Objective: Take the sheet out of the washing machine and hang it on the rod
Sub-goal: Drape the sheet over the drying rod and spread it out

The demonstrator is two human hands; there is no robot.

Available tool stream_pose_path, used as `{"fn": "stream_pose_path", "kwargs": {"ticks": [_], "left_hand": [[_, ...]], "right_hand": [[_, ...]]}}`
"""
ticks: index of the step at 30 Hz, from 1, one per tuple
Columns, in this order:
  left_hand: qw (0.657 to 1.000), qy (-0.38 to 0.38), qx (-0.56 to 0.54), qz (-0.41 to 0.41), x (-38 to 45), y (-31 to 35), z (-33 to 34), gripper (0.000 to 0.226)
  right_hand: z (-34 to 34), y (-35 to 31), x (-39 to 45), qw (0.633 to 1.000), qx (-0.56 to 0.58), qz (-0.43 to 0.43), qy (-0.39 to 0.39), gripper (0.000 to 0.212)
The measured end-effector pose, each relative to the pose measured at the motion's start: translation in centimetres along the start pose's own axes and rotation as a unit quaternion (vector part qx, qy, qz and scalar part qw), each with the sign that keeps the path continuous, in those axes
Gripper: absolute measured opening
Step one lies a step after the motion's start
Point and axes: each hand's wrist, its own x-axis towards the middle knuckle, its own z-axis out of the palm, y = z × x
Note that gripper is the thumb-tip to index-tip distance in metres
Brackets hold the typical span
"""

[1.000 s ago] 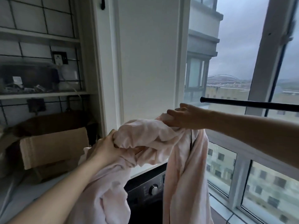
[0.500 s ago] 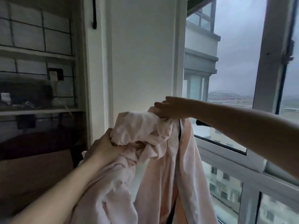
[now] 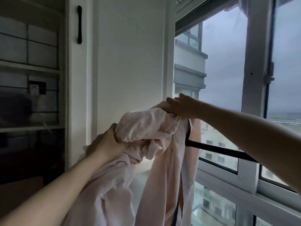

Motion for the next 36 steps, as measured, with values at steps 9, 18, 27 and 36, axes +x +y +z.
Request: {"fn": "stream_pose_path", "kwargs": {"ticks": [9, 18, 27, 36], "left_hand": [[0.993, 0.048, 0.024, 0.108, -0.6, 6.8, -2.2, 0.043], [0.984, 0.041, -0.002, 0.176, -5.6, 11.8, -3.9, 0.040], [0.978, -0.024, -0.071, 0.197, -12.8, 14.9, -1.4, 0.033], [0.982, -0.124, -0.044, 0.135, -17.9, 16.8, 2.8, 0.050]], "right_hand": [[-4.6, 3.8, -7.9, 0.994, -0.029, 0.106, -0.010, 0.053], [-10.6, 3.0, -14.5, 0.978, -0.103, 0.173, -0.055, 0.049], [-17.2, -1.3, -19.8, 0.916, -0.060, 0.232, -0.321, 0.059], [-20.2, -0.2, -23.4, 0.873, 0.234, 0.279, -0.324, 0.025]]}}
